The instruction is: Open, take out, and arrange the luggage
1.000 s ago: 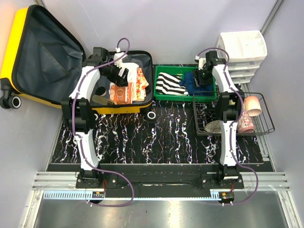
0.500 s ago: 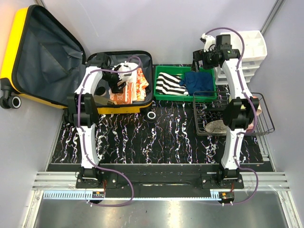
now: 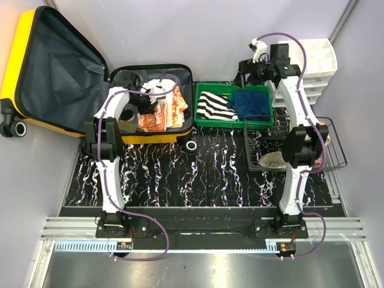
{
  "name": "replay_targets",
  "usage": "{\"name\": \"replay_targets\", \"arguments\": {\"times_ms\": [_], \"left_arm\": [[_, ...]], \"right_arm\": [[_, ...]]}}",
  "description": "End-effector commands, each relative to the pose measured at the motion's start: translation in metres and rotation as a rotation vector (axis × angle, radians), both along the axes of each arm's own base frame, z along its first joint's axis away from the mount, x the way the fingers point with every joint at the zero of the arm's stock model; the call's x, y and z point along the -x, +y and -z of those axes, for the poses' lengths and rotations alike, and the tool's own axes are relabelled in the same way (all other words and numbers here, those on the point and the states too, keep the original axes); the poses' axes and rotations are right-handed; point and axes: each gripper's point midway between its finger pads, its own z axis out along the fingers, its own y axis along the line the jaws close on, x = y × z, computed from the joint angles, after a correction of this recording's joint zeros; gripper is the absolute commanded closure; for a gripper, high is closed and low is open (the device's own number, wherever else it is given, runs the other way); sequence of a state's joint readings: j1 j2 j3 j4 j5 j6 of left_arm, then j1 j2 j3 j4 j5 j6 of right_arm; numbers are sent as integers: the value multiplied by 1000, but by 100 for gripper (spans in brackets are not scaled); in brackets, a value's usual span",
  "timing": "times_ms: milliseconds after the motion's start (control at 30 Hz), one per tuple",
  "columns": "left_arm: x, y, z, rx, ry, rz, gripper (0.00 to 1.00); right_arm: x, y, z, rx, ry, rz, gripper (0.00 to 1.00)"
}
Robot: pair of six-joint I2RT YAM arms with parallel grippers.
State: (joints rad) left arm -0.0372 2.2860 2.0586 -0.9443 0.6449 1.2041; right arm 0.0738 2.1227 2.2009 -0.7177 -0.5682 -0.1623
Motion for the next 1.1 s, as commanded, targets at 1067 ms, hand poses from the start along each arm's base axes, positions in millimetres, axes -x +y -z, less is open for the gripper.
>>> {"name": "replay_targets", "arguments": {"times_ms": [1067], "left_arm": [[57, -56, -140, 142, -322, 68, 100]], "right_arm": [[71, 303, -6, -317, -390, -616, 0]]}}
